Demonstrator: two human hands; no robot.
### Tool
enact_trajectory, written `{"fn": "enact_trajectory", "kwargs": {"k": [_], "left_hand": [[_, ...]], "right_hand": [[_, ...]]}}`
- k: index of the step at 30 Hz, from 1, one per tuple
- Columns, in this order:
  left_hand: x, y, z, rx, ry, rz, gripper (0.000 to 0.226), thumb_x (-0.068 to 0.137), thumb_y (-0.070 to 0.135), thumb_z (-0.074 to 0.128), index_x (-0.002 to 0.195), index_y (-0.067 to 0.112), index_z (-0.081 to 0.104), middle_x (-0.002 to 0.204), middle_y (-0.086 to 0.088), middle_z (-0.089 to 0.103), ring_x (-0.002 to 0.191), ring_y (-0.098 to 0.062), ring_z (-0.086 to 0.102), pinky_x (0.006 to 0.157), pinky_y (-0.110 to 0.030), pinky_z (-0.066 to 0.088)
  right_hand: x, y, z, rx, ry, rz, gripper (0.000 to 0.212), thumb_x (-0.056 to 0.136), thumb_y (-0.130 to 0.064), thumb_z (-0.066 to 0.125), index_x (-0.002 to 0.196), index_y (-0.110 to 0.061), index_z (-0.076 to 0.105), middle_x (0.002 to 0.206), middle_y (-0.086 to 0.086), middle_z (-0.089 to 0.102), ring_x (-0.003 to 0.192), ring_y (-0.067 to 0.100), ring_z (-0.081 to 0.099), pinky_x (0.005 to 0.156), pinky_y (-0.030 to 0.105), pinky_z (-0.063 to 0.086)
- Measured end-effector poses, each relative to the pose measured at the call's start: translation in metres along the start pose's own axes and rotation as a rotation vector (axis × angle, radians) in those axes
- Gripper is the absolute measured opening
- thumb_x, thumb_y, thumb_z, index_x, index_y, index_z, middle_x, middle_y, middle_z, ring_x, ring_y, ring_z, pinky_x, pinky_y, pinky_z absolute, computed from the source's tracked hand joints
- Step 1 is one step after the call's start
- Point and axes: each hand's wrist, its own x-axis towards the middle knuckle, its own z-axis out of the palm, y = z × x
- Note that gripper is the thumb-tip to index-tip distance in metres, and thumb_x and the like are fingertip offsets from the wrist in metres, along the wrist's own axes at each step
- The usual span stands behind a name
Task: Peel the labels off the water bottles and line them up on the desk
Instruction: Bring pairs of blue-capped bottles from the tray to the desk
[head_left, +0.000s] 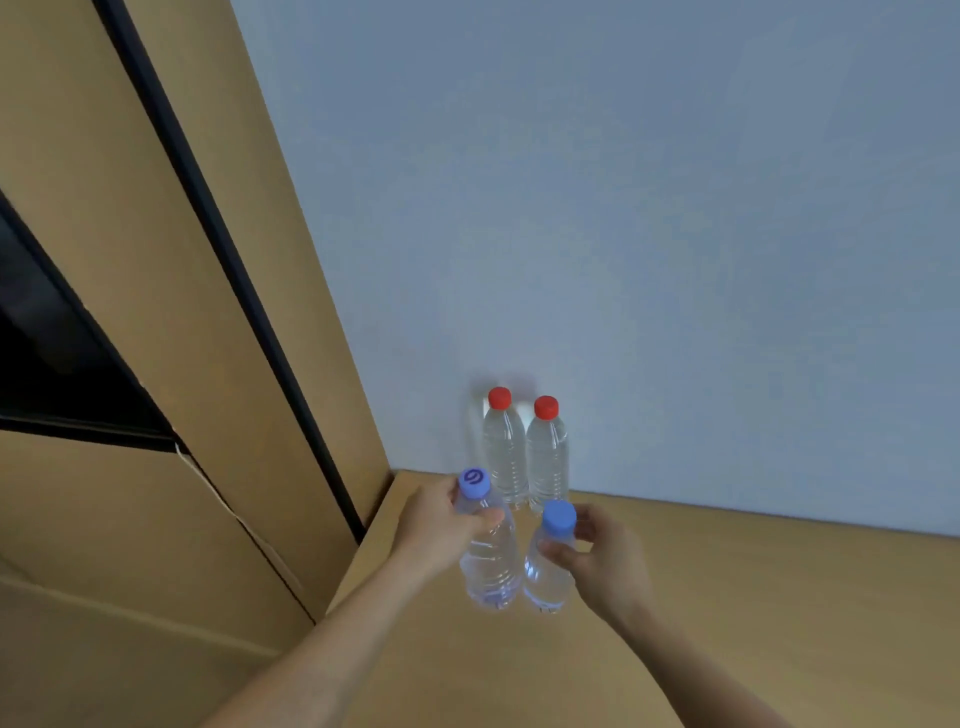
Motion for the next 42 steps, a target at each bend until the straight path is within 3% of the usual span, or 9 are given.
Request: {"fn": "enact_trajectory", "kwargs": {"k": [3,8,16,22,28,31,34,38,42], "left_hand": [[0.035,-0.006,0.009,0.019,-0.065,0.021,0.030,0.059,0.035,0.077,0.086,0.023,0.070,0.089,0.006,0.075,0.089,-0.015,0.069,0.087,-0.043,0.054],[0.086,-0.010,0.014,0.049,-0.115,0.050,0.021,0.067,0.024,0.077,0.086,0.021,0.068,0.087,0.003,0.073,0.088,-0.018,0.068,0.081,-0.035,0.053],[0.125,-0.032,0.018,0.066,-0.159,0.131,0.029,0.068,0.022,0.078,0.086,0.036,0.059,0.093,0.008,0.071,0.090,-0.015,0.065,0.079,-0.028,0.049],[0.123,-0.044,0.015,-0.005,-0.178,0.153,0.035,0.070,0.024,0.076,0.094,0.040,0.057,0.102,0.008,0.070,0.096,-0.014,0.064,0.085,-0.032,0.051],[0.123,-0.048,0.012,-0.023,-0.228,0.209,0.032,0.065,0.035,0.078,0.091,0.030,0.060,0.091,0.010,0.070,0.087,-0.010,0.066,0.072,-0.025,0.047],[0.113,-0.033,0.006,-0.049,-0.091,0.297,0.043,0.065,0.033,0.081,0.095,0.025,0.051,0.096,0.022,0.057,0.093,-0.002,0.050,0.081,-0.021,0.037],[0.101,0.000,0.000,-0.050,0.102,0.517,0.052,0.073,0.027,0.076,0.119,0.013,0.055,0.111,0.012,0.051,0.107,-0.005,0.041,0.085,-0.010,0.031],[0.074,0.060,0.024,-0.148,-0.163,0.633,0.017,0.080,0.018,0.069,0.096,0.018,0.065,0.090,0.011,0.066,0.086,-0.001,0.060,0.081,-0.014,0.044],[0.023,0.100,0.092,-0.101,-0.470,0.656,0.014,0.080,0.021,0.070,0.092,0.022,0.065,0.084,0.015,0.066,0.075,0.008,0.060,0.069,-0.007,0.043]], "right_hand": [[0.023,0.001,0.006,-0.011,0.066,0.035,0.038,0.071,-0.019,0.076,0.106,-0.023,0.063,0.105,-0.008,0.062,0.096,0.007,0.058,0.069,0.014,0.040],[0.062,0.000,0.023,-0.062,0.128,0.082,0.036,0.073,-0.017,0.075,0.107,-0.020,0.063,0.103,-0.005,0.056,0.094,0.009,0.054,0.082,0.020,0.038],[0.090,0.007,0.056,-0.017,0.252,0.131,0.044,0.071,-0.005,0.070,0.082,-0.045,0.055,0.100,-0.007,0.059,0.089,0.002,0.058,0.083,0.025,0.049],[0.095,0.010,0.068,-0.102,0.317,0.113,0.033,0.074,-0.003,0.066,0.104,-0.019,0.066,0.099,-0.001,0.056,0.094,0.019,0.060,0.088,0.035,0.050],[0.094,0.007,0.073,-0.162,0.323,0.156,0.046,0.078,-0.006,0.065,0.122,-0.015,0.057,0.112,0.005,0.056,0.108,0.023,0.057,0.092,0.031,0.046],[0.083,0.001,0.061,-0.122,0.299,0.192,0.068,0.074,-0.018,0.071,0.136,-0.019,0.042,0.118,-0.002,0.051,0.117,0.012,0.049,0.090,0.022,0.036],[0.063,-0.006,0.038,-0.084,0.397,0.198,0.064,0.074,-0.030,0.072,0.132,-0.022,0.045,0.113,-0.003,0.059,0.109,0.008,0.053,0.090,0.023,0.042],[0.019,-0.016,-0.012,-0.008,0.619,0.174,0.046,0.078,-0.035,0.069,0.120,-0.024,0.054,0.100,-0.010,0.063,0.097,0.002,0.058,0.072,0.014,0.043],[-0.060,-0.010,-0.087,0.030,0.884,0.163,0.041,0.077,-0.035,0.070,0.114,-0.024,0.058,0.096,-0.009,0.065,0.092,0.002,0.061,0.066,0.011,0.043]]}}
